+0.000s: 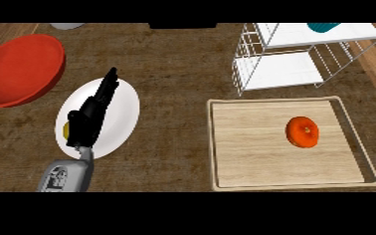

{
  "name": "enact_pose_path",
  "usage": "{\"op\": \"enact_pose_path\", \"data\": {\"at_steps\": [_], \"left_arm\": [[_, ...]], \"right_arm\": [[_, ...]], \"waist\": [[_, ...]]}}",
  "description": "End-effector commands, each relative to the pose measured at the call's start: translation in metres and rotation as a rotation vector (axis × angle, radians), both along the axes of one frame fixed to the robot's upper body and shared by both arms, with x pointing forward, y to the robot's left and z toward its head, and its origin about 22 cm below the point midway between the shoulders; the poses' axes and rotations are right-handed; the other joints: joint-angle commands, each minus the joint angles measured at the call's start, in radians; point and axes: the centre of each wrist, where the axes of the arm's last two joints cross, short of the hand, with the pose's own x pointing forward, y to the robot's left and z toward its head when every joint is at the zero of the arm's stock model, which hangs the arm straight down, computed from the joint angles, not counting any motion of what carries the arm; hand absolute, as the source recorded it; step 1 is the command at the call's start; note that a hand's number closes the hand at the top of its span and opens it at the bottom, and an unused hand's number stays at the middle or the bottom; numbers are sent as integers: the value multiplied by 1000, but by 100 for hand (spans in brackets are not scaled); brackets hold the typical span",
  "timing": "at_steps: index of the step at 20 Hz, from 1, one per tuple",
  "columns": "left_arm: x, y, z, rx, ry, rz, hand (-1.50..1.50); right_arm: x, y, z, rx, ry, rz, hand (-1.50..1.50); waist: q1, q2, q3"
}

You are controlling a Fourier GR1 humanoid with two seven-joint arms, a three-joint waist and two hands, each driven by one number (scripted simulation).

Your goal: Pick the cupcake from the tray and place it in the tiered shelf

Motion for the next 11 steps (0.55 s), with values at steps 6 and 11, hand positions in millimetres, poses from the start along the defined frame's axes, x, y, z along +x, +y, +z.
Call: {"op": "enact_pose_path", "data": {"at_steps": [6, 11], "left_arm": [[-2, 2, 0, -4, 5, 25, 0], [-7, 3, -1, 3, -3, 5, 0]], "right_arm": [[-113, -90, -6, -45, 162, 0, -150], [-166, -135, -18, -27, 171, 51, -150]], "waist": [[-18, -3, 2], [-3, 1, 1]]}}
